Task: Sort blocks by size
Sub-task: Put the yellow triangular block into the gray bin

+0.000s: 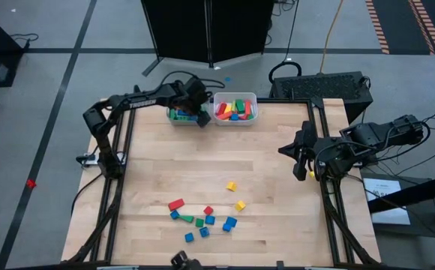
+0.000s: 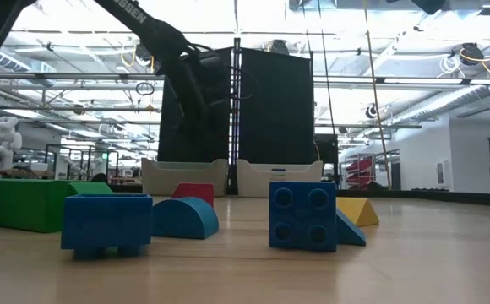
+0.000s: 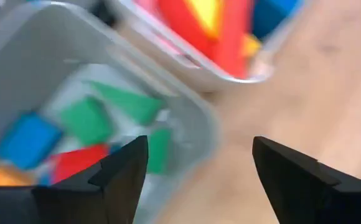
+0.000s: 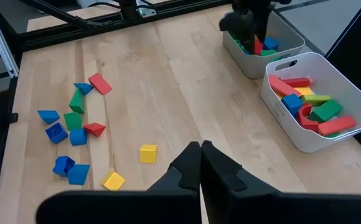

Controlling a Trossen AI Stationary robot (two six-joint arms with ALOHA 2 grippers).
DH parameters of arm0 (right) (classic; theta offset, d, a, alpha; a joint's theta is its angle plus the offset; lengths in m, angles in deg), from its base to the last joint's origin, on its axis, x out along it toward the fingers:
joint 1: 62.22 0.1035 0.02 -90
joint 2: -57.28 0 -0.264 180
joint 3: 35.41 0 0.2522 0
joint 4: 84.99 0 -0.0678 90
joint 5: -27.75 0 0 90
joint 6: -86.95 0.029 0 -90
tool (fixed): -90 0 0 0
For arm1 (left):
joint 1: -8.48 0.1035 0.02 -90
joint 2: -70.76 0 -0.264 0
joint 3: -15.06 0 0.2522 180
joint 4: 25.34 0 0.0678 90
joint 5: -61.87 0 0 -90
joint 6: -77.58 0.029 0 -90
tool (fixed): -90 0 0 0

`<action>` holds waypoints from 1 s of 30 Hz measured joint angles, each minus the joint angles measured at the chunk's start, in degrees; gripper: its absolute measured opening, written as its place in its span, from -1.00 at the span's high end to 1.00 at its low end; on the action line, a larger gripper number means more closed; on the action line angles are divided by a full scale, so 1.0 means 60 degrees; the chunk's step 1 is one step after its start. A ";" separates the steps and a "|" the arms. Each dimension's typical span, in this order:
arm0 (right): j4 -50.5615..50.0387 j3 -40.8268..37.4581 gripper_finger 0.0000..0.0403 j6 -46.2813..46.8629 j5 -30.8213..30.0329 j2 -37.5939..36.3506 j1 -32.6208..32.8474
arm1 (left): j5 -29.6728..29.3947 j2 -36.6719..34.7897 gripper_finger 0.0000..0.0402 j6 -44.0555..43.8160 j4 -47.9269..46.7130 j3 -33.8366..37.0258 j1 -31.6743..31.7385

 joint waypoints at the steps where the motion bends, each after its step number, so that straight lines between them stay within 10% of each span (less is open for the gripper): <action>1: 0.0003 0.0000 1.00 0.0000 0.0000 0.0002 -0.0002 | 0.0448 0.0000 -0.45 -0.0030 0.0000 0.0000 -0.0068; 8: 0.0003 0.0000 1.00 0.0074 0.0000 0.0000 -0.0002 | 0.2360 -0.0002 -0.46 0.0618 0.0286 -0.0007 -0.1856; 19: 0.0007 0.0000 1.00 0.0109 0.0007 0.0000 -0.0003 | 0.0345 -0.0011 -0.46 0.1447 0.4927 0.1853 -0.4848; 30: 0.0007 0.0000 1.00 0.0138 0.0011 0.0000 -0.0003 | -0.0148 -0.0001 -0.47 0.1112 0.5813 0.2801 -0.5579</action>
